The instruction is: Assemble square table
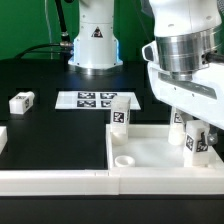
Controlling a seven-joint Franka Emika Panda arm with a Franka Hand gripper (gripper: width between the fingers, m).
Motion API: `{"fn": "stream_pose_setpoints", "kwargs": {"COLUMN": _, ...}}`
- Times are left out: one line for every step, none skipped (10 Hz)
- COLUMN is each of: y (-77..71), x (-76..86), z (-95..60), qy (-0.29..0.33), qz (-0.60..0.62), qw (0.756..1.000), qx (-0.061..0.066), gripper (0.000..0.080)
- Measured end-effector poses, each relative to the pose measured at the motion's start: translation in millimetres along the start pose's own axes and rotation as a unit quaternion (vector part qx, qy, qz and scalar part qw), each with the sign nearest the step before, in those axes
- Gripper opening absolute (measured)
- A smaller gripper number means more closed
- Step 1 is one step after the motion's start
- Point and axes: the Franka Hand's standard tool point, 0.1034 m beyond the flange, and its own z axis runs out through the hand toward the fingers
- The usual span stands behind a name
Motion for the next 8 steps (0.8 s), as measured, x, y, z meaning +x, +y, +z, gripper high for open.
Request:
{"fn": "stream_pose_setpoints", "kwargs": {"y": 0.1, "x": 0.0, "z": 0.3, "qy": 0.0, "qz": -0.018, "qw": 1.0, "qx": 0.0, "gripper": 0.0489}}
{"fn": "stream_pose_setpoints", "kwargs": {"y": -0.9, "x": 0.8, "z": 1.0, "qy": 0.009, "qz": -0.079, "qw": 0.997, "qx": 0.0, "gripper": 0.0489}}
{"fn": "stream_pose_setpoints", "kwargs": {"y": -2.1, "x": 1.7, "z": -0.5, "qy": 0.015, "qz": -0.172, "qw": 0.985, "qx": -0.006, "gripper": 0.0615}}
{"fn": "stream_pose_setpoints", "kwargs": {"y": -4.6, "x": 0.8, "z": -3.5, "qy": 0.025, "qz": -0.266, "qw": 0.964, "qx": -0.018, "gripper": 0.064}}
{"fn": "stream_pose_setpoints", "kwargs": {"y": -4.9, "x": 1.1, "z": -3.0, "qy": 0.025, "qz": -0.29, "qw": 0.956, "qx": -0.018, "gripper": 0.064}}
{"fn": "stream_pose_setpoints", "kwargs": {"y": -4.5, "x": 1.9, "z": -2.7, "qy": 0.025, "qz": -0.316, "qw": 0.948, "qx": -0.019, "gripper": 0.0648}}
{"fn": "stream_pose_setpoints", "kwargs": {"y": -4.4, "x": 2.2, "z": -2.6, "qy": 0.024, "qz": -0.356, "qw": 0.934, "qx": -0.02, "gripper": 0.0648}}
{"fn": "stream_pose_setpoints", "kwargs": {"y": -4.3, "x": 2.2, "z": -2.5, "qy": 0.023, "qz": -0.399, "qw": 0.917, "qx": -0.022, "gripper": 0.0649}}
